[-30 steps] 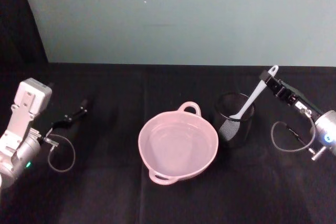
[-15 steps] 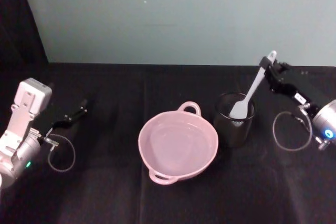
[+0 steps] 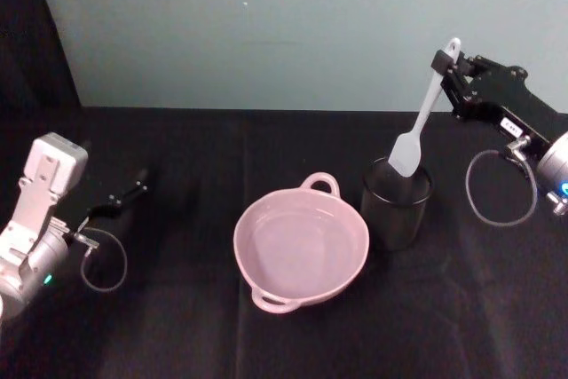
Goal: Use the one hand to pick up the spoon and stir the clear water in the bowl.
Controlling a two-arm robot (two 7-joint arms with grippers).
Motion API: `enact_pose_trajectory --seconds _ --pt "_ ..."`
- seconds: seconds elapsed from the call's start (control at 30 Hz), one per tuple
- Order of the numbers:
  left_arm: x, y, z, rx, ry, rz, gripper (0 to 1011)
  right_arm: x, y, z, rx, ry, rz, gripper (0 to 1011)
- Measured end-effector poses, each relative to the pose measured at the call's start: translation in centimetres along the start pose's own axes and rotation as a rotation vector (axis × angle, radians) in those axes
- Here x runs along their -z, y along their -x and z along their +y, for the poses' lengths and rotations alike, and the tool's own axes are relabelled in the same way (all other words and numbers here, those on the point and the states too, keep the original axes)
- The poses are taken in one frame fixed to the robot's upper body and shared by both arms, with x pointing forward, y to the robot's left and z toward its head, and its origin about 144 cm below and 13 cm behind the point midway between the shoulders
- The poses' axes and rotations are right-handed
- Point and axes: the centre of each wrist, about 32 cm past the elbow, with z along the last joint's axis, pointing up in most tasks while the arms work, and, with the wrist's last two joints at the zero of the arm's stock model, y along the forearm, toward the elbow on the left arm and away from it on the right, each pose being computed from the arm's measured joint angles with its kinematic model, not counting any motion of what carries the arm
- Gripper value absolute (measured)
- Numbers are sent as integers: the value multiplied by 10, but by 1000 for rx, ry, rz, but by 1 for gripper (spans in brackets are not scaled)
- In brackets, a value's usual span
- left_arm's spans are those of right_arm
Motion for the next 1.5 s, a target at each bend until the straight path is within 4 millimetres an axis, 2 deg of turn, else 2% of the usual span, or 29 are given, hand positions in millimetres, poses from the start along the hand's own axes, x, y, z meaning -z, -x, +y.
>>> enact_pose_trajectory --seconds 0.2,1.03,1.23,1.5 --pt "0 0 0 0 0 0 1005 -13 2 2 -12 16 -16 118" --pt "0 0 0 0 0 0 1005 -10 3 1 -10 15 -14 118" --pt "0 0 0 0 0 0 1005 -11 17 -2 -44 15 -30 118" --pt "0 0 0 0 0 0 1005 -3 51 6 -159 0 -20 118"
